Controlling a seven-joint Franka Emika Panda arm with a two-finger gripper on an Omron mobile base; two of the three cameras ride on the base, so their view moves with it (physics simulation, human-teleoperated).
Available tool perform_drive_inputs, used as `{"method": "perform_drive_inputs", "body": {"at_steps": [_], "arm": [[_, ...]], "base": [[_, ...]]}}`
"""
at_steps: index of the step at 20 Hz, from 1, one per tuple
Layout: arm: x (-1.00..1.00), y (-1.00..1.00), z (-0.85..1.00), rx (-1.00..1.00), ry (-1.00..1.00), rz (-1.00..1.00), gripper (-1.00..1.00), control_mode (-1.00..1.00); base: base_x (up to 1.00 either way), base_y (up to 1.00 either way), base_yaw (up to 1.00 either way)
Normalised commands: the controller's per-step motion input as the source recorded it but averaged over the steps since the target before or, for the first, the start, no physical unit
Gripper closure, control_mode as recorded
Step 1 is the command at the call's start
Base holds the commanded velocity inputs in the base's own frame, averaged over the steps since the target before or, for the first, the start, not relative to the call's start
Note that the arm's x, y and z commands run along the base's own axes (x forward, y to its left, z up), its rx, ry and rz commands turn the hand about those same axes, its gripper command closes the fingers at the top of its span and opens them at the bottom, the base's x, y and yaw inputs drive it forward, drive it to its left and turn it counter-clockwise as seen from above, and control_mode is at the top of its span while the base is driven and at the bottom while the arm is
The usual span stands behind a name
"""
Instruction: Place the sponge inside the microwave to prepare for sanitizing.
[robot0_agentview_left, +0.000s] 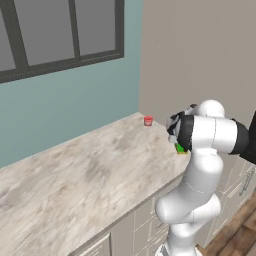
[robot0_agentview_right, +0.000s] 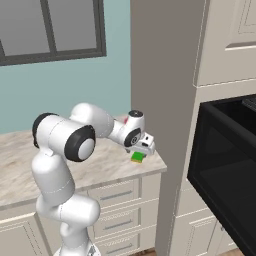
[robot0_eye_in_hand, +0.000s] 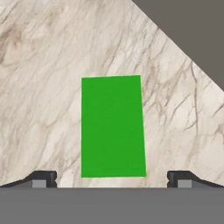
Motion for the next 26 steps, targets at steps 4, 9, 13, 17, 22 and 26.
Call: {"method": "perform_drive_inputs", "body": {"at_steps": [4, 9, 13, 17, 22, 26], "arm": [[0.0, 0.0, -0.16, 0.0, 0.0, 0.0, -1.0, -1.0], [0.03, -0.01, -0.27, 0.0, 0.0, 0.0, -1.0, -1.0], [0.22, -0.14, -0.19, 0.0, 0.0, 0.0, -1.0, -1.0], [0.22, -0.18, -0.05, 0.0, 0.0, 0.0, -1.0, -1.0], [0.17, -0.07, -0.04, 0.0, 0.0, 0.0, -1.0, -1.0], [0.01, 0.0, -0.17, 0.02, 0.0, 0.0, -1.0, -1.0]], "base": [[0.0, 0.0, 0.0], [0.0, 0.0, 0.0], [0.0, 0.0, 0.0], [0.0, 0.0, 0.0], [0.0, 0.0, 0.0], [0.0, 0.0, 0.0]]}}
